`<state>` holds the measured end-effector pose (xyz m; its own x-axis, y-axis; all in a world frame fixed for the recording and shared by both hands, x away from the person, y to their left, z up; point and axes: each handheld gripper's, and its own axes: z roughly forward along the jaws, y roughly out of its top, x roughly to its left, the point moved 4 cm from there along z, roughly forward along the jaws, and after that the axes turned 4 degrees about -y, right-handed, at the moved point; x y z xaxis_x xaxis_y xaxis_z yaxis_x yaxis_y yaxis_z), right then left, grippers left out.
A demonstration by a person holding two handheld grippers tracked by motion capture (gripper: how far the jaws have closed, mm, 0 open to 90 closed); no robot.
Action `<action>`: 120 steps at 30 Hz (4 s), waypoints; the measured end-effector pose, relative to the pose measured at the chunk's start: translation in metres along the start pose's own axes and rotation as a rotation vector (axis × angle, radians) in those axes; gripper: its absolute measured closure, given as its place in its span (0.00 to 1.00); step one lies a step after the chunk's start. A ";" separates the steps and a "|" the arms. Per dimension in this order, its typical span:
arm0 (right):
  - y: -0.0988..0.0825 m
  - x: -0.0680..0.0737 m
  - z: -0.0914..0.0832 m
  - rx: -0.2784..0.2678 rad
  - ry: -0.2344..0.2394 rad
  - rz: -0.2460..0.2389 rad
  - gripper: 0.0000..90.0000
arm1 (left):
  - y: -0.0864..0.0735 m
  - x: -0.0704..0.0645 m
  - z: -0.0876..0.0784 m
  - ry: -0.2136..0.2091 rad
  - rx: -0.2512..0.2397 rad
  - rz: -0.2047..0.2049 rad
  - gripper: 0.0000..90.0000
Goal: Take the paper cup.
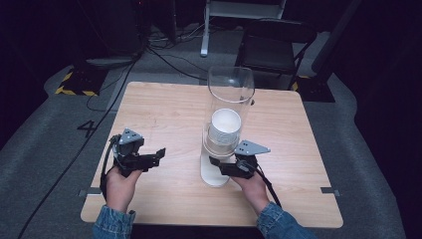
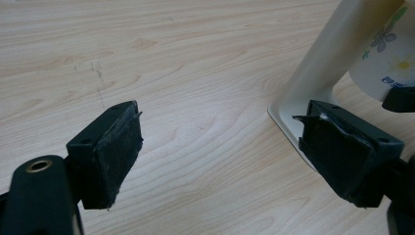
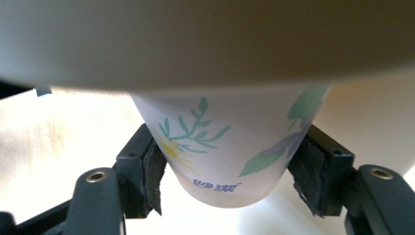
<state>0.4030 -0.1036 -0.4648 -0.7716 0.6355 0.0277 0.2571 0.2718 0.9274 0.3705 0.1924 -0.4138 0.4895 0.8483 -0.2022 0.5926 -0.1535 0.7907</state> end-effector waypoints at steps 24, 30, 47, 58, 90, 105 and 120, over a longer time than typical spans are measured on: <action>-0.016 -0.001 0.003 0.045 -0.023 -0.004 0.40 | 0.000 0.002 0.001 0.000 0.003 -0.004 0.18; -0.027 0.000 0.006 0.065 -0.033 -0.026 0.40 | 0.000 0.002 0.001 -0.002 0.002 -0.004 0.18; -0.048 0.000 0.011 0.196 -0.042 0.018 0.39 | 0.003 0.002 0.005 -0.013 0.004 -0.005 0.18; -0.056 0.003 0.012 0.257 -0.052 0.012 0.39 | 0.005 0.002 0.010 -0.022 0.013 -0.005 0.18; -0.065 -0.022 -0.029 0.302 -0.188 0.003 0.39 | 0.019 -0.005 0.030 -0.061 0.032 0.028 0.18; -0.056 -0.036 -0.042 0.268 -0.209 0.024 0.39 | 0.019 -0.005 0.028 -0.062 0.026 0.018 0.18; -0.030 -0.062 -0.060 0.137 -0.274 0.089 0.39 | 0.014 -0.003 0.025 -0.045 0.032 0.014 0.18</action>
<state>0.4079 -0.1945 -0.4721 -0.5618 0.8272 -0.0123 0.4068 0.2892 0.8665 0.3932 0.1751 -0.4167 0.5257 0.8223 -0.2178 0.6052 -0.1817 0.7751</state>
